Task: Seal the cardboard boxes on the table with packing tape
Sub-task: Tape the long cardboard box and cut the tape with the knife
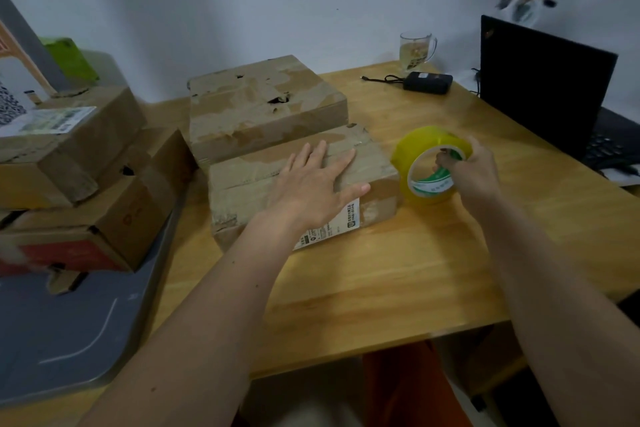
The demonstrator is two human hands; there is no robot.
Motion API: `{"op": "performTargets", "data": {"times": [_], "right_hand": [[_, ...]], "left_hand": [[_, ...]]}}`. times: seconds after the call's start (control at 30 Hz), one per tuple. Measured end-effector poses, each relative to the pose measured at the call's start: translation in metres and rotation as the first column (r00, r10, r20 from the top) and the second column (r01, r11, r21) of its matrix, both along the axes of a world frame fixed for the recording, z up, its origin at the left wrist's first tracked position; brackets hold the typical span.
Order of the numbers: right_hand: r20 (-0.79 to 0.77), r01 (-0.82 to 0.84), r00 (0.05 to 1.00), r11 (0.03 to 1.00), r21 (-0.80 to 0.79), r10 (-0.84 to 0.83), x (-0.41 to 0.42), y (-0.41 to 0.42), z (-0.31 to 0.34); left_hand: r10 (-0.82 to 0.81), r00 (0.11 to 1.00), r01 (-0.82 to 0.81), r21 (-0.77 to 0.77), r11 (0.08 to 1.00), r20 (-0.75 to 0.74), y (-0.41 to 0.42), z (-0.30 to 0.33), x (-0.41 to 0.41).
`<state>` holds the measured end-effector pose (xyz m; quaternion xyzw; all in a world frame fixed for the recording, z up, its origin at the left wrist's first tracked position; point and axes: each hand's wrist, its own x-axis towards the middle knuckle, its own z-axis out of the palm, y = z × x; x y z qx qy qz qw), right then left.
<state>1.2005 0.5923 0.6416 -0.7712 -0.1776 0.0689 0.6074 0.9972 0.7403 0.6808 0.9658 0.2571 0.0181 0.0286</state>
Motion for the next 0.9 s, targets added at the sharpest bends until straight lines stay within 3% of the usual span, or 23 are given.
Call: {"op": "performTargets", "data": {"times": [0.3, 0.53, 0.9], "right_hand": [[0.036, -0.078, 0.996, 0.981, -0.178, 0.086, 0.003, -0.004, 0.004], [0.04, -0.032, 0.998, 0.956, -0.291, 0.046, 0.0, -0.005, 0.011], [0.057, 0.007, 0.998, 0.831, -0.556, 0.03, 0.0, -0.002, 0.02]], "left_hand": [[0.122, 0.992, -0.121, 0.028, 0.992, -0.036, -0.005, 0.002, 0.005], [0.126, 0.992, -0.126, 0.026, 0.992, -0.03, -0.005, 0.001, 0.005], [0.127, 0.991, -0.127, 0.014, 0.992, -0.038, -0.008, 0.004, 0.003]]}}
